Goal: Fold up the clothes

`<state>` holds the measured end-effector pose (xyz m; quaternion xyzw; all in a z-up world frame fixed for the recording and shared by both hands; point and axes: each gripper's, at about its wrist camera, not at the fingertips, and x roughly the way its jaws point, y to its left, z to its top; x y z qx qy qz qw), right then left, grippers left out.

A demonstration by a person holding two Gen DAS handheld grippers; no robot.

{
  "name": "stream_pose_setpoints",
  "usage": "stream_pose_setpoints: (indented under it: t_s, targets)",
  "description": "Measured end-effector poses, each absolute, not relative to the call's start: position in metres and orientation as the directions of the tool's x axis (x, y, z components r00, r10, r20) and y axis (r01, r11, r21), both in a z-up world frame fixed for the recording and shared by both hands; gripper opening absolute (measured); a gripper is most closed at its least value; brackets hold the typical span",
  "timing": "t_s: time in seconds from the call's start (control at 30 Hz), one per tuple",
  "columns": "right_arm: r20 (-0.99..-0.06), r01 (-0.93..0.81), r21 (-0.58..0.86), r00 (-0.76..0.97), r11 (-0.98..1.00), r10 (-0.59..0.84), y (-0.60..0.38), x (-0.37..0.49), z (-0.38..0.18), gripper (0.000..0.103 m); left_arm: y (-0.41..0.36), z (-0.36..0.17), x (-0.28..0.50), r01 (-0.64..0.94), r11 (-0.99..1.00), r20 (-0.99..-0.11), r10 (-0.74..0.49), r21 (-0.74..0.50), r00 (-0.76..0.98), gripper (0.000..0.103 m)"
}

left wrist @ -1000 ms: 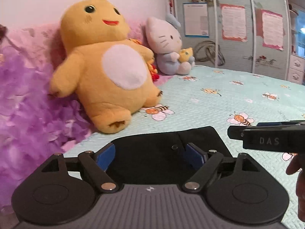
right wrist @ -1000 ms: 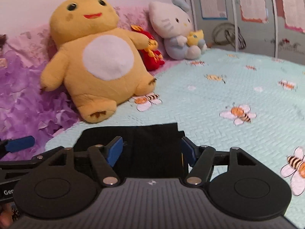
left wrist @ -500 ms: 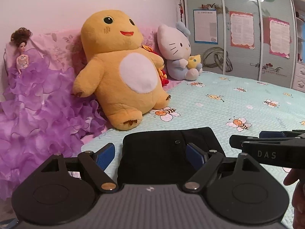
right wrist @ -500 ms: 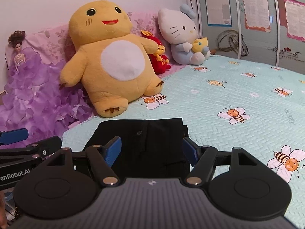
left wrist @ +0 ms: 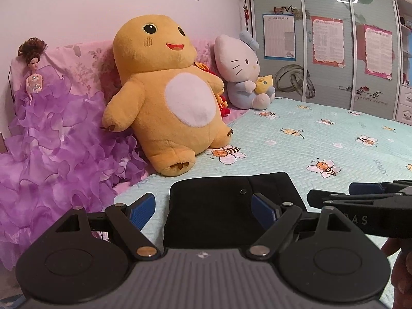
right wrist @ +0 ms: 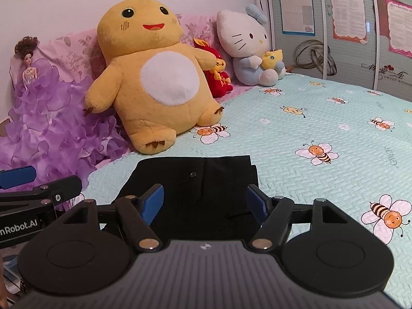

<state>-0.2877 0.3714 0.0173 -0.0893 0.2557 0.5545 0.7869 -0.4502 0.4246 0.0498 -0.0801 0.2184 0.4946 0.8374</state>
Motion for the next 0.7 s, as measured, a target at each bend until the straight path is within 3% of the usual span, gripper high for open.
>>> stream_pose_setpoints:
  t_s: [0.7]
  targets:
    - [-0.524,-0.926,0.097,0.264,0.365,0.81,0.375,-0.301,0.014,0.071,0.428,0.044,-0.459,-0.869,0.489,-0.459,0.79,0.074,0.406,0.085]
